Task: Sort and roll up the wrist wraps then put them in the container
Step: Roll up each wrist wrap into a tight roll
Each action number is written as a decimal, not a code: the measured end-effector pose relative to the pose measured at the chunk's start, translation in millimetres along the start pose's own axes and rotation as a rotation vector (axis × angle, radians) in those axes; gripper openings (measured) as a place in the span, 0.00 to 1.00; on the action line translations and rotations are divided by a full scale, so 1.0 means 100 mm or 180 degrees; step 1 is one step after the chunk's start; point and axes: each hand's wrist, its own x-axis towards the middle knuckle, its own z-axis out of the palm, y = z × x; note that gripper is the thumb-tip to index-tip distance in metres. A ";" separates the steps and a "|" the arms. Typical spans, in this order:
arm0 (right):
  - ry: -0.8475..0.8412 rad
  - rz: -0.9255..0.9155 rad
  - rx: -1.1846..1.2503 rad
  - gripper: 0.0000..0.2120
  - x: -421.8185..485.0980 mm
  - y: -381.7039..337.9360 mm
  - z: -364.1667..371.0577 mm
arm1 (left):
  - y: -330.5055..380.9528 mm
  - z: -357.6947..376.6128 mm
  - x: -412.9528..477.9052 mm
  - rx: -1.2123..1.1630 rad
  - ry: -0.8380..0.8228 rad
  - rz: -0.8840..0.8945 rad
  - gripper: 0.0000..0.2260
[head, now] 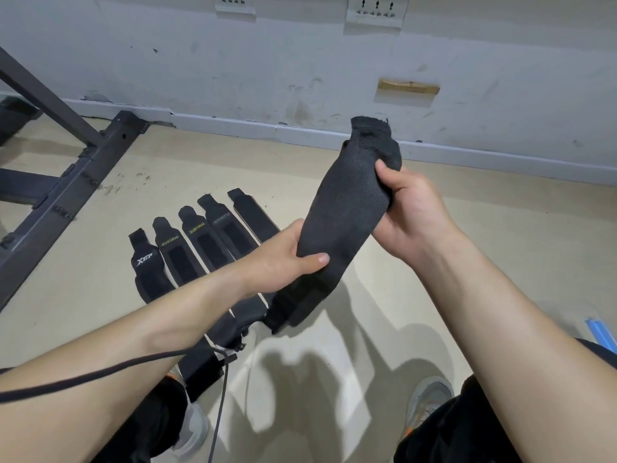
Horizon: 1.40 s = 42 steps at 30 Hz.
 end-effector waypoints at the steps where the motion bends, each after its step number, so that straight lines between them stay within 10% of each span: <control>1: 0.0048 0.0000 0.0030 0.13 0.00 -0.01 -0.01 | -0.01 0.04 0.00 0.0189 0.0084 -0.0068 0.29; 6: 0.0144 -0.0131 -0.0545 0.11 -0.02 -0.01 -0.03 | -0.04 0.23 0.01 0.0341 0.0089 -0.0316 0.32; 9: 0.0054 -0.0059 -0.1000 0.10 -0.02 0.01 -0.04 | 0.13 0.27 -0.03 -0.0148 0.0057 -0.0007 0.17; 16: -0.0204 -0.0170 -0.1418 0.13 -0.02 0.15 0.00 | 0.60 0.00 -0.04 -0.1031 0.1427 0.0940 0.02; 24: -0.0129 -0.0460 -0.1979 0.08 -0.01 0.15 0.01 | 0.61 -0.13 -0.06 -0.1561 0.1528 0.0697 0.05; 33: -0.0681 -0.0091 -0.0951 0.11 -0.01 0.08 -0.01 | 0.67 -0.29 -0.15 -0.2398 0.0644 0.0648 0.13; 42: -0.0964 0.0042 -0.0851 0.10 0.01 0.06 -0.06 | 0.74 -0.37 -0.26 -0.1510 -0.0051 0.0811 0.17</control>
